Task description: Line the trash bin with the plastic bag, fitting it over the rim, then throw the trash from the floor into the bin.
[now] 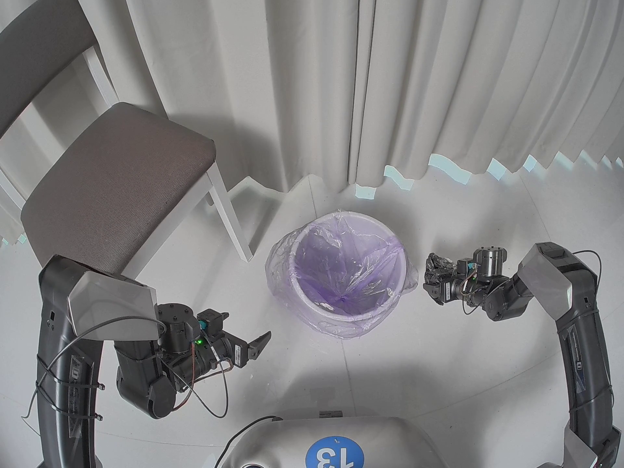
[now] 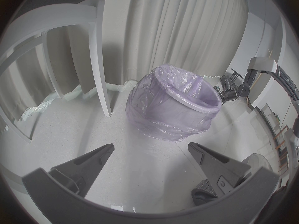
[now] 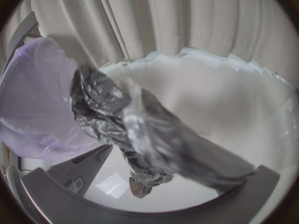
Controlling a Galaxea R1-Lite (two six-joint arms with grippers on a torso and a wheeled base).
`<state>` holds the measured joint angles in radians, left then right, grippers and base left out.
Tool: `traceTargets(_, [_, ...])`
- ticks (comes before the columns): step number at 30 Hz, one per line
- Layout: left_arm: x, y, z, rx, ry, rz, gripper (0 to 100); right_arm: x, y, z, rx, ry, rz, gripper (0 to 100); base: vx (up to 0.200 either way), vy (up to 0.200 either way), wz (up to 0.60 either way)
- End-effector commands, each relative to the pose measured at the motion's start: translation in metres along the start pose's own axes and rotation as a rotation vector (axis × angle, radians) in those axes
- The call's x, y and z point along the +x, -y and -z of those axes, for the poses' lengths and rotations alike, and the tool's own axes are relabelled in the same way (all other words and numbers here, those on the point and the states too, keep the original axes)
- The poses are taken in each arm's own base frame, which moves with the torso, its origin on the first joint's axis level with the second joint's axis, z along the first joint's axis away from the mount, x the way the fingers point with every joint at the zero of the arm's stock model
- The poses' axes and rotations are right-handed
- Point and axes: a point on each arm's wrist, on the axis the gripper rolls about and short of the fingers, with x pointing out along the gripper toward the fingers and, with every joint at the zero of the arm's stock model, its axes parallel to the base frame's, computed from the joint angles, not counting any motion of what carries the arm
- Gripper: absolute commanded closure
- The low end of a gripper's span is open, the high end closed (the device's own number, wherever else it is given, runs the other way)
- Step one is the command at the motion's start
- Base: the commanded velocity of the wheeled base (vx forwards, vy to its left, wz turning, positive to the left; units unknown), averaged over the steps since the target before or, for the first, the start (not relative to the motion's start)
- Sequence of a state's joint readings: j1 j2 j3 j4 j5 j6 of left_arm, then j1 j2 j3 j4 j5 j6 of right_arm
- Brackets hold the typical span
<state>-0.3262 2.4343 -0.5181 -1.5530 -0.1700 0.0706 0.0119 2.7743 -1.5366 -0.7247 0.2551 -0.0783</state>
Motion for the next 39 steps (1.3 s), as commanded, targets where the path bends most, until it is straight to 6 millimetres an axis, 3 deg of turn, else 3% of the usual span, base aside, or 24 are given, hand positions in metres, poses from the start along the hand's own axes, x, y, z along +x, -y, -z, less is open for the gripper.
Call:
traceTargets(1, [0.001, 0.000, -0.002, 0.004, 0.019, -0.001, 0, 0.006, 0.001, 0.006, 0.002, -0.010, 0.015, 0, 0.000, 0.000, 0.00])
traceTargets(7, [0.001, 0.001, -0.001, 0.004, 0.016, -0.001, 0, 0.007, 0.002, 0.006, 0.003, -0.017, 0.036, 0, 0.000, 0.000, 0.00])
traceTargets(8, [0.001, 0.001, -0.001, 0.004, 0.015, 0.000, 0, 0.007, 0.002, 0.006, 0.003, -0.017, 0.036, 100, 0.000, 0.000, 0.00])
traceTargets(19, [0.004, -0.001, 0.006, 0.009, -0.001, -0.011, 0, 0.000, 0.004, 0.015, 0.046, -0.051, 0.036, 100, 0.000, 0.000, 0.00])
traceTargets(23, [-0.002, 0.001, 0.003, 0.011, -0.003, -0.008, 0, -0.025, 0.002, 0.005, 0.043, -0.042, 0.049, 100, 0.000, 0.000, 0.00])
traceTargets(26, [-0.006, 0.003, -0.002, 0.014, 0.005, -0.005, 0, -0.058, 0.006, -0.013, 0.037, -0.001, 0.073, 100, 0.000, 0.000, 0.00])
traceTargets(29, [-0.010, 0.003, -0.014, 0.022, 0.041, -0.009, 0, -0.104, 0.008, -0.038, 0.016, 0.024, 0.104, 100, 0.000, 0.000, 0.00])
traceTargets(33, [-0.017, 0.002, -0.028, 0.030, 0.081, -0.043, 0, -0.143, 0.003, -0.060, 0.011, 0.059, 0.120, 100, 0.000, 0.000, 0.00])
traceTargets(34, [-0.022, 0.002, -0.035, 0.033, 0.096, -0.052, 0, -0.162, 0.000, -0.072, 0.005, 0.089, 0.129, 100, 0.000, 0.000, 0.00])
traceTargets(35, [-0.023, 0.003, -0.035, 0.034, 0.097, -0.052, 0, -0.164, -0.001, -0.073, 0.004, 0.090, 0.129, 100, 0.000, 0.000, 0.00])
traceTargets(36, [-0.031, 0.004, -0.043, 0.037, 0.114, -0.052, 0, -0.184, -0.005, -0.085, -0.004, 0.119, 0.143, 100, 0.000, 0.000, 0.00])
traceTargets(39, [-0.044, 0.006, -0.055, 0.042, 0.146, -0.051, 0, -0.220, -0.008, -0.102, -0.034, 0.170, 0.169, 100, 0.000, 0.000, 0.00])
